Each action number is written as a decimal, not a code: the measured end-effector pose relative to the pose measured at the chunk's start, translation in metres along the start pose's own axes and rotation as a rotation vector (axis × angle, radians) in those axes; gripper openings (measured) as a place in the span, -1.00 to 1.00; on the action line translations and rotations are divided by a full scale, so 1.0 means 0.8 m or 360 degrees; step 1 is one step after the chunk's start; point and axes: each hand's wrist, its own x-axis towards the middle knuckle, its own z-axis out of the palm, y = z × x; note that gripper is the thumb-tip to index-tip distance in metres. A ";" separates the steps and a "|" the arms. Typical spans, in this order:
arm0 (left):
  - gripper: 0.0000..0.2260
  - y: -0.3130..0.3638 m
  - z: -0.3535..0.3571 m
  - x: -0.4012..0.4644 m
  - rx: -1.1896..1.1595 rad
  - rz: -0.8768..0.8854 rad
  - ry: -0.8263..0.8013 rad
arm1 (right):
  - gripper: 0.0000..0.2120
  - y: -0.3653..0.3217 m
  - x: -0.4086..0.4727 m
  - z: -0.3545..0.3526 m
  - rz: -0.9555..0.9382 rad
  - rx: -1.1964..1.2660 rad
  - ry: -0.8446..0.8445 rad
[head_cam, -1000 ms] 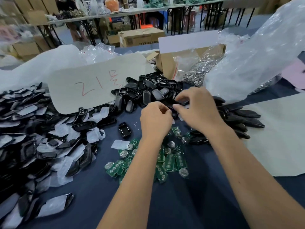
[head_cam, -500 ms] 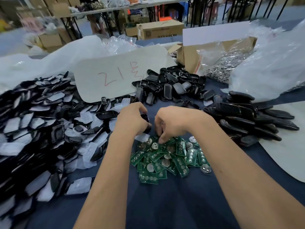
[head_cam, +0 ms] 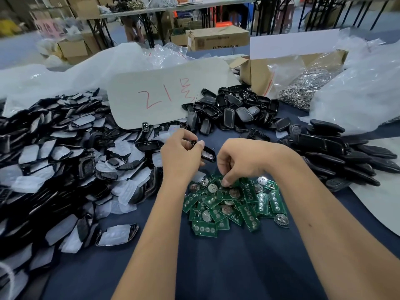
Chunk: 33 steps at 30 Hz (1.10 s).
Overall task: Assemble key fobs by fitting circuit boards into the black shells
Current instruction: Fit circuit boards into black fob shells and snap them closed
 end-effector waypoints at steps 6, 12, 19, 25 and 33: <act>-0.85 -0.009 0.003 0.004 -0.0372 -0.0182 -0.0024 | -0.83 0.025 0.006 0.022 -0.0178 0.0867 0.0604; -0.89 -0.009 0.014 0.009 -0.0851 -0.0448 -0.0267 | -0.88 0.032 0.017 0.064 -0.0069 0.1691 0.1331; -0.81 -0.002 0.021 0.003 -0.0861 -0.0584 -0.0343 | -0.83 0.028 0.025 0.072 0.0063 0.1796 0.1691; -0.79 0.002 0.020 -0.003 -0.0828 -0.0540 -0.0318 | -0.80 0.019 0.029 0.078 0.0112 0.1726 0.1781; -0.82 0.001 0.020 -0.005 -0.0828 -0.0520 -0.0302 | -0.78 0.014 0.032 0.080 0.0207 0.1661 0.1694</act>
